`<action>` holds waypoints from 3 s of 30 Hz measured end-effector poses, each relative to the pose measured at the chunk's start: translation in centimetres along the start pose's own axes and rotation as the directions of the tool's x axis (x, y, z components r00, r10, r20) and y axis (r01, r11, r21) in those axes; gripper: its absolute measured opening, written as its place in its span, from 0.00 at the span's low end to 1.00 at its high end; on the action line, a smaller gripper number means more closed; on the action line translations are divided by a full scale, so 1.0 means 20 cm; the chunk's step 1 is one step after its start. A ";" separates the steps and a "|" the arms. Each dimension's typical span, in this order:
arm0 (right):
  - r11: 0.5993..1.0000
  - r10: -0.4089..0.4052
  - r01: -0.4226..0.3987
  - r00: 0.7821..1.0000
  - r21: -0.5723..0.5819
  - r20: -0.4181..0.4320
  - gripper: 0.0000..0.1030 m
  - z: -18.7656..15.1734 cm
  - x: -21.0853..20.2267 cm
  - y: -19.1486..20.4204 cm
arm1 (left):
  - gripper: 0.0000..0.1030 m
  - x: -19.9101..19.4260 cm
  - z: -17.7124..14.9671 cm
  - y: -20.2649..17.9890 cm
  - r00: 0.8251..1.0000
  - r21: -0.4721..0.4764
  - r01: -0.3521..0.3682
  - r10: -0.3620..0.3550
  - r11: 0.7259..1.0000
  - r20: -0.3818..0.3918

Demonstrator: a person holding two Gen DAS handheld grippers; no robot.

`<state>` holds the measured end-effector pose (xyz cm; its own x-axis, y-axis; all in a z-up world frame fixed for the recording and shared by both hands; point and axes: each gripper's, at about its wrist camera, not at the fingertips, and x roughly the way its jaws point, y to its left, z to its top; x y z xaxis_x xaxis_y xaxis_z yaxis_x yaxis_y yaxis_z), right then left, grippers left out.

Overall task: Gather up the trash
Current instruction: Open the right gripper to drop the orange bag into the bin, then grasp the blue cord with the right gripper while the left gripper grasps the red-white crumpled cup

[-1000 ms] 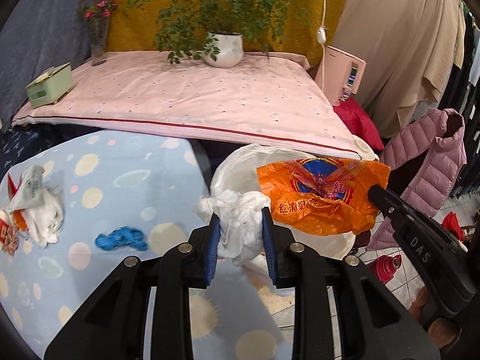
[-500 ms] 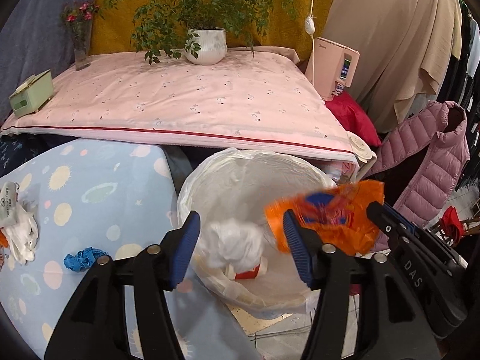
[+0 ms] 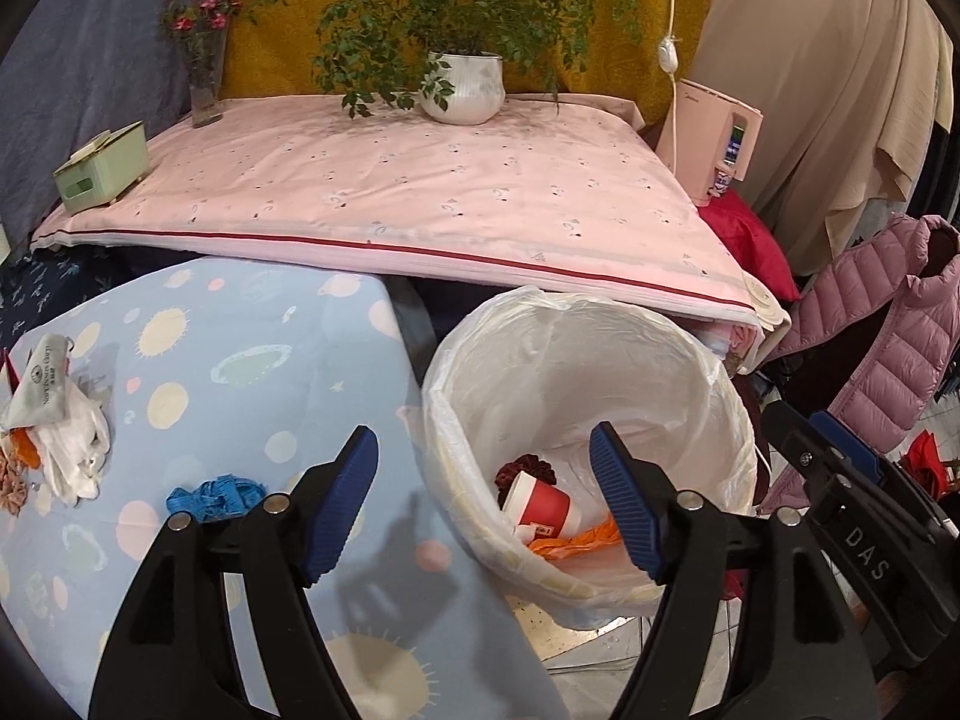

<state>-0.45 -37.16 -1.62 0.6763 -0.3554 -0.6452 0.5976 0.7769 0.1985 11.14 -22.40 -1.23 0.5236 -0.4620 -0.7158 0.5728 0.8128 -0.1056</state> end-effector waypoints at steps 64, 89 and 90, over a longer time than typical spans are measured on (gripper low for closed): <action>0.932 0.198 -0.272 0.935 -0.239 -0.293 0.67 -0.47 0.47 1.27 | 0.91 -0.35 -0.58 1.82 0.902 -0.477 -0.422 0.412 0.771 -0.133; 0.918 0.230 -0.312 0.922 -0.245 -0.312 0.30 -0.54 0.39 1.42 | 0.08 -0.30 -0.51 2.25 0.939 -0.525 -0.325 0.337 0.787 -0.076; 0.917 0.236 -0.316 0.921 -0.243 -0.309 0.30 -0.54 0.38 1.42 | 0.06 -0.31 -0.50 2.23 0.939 -0.523 -0.323 0.338 0.789 -0.070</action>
<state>17.05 -12.13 -8.78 0.6311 0.0164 -0.7756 0.2297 0.9510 0.2070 27.14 20.32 -8.30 0.6406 -0.1341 -0.7561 -0.0474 0.9759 -0.2132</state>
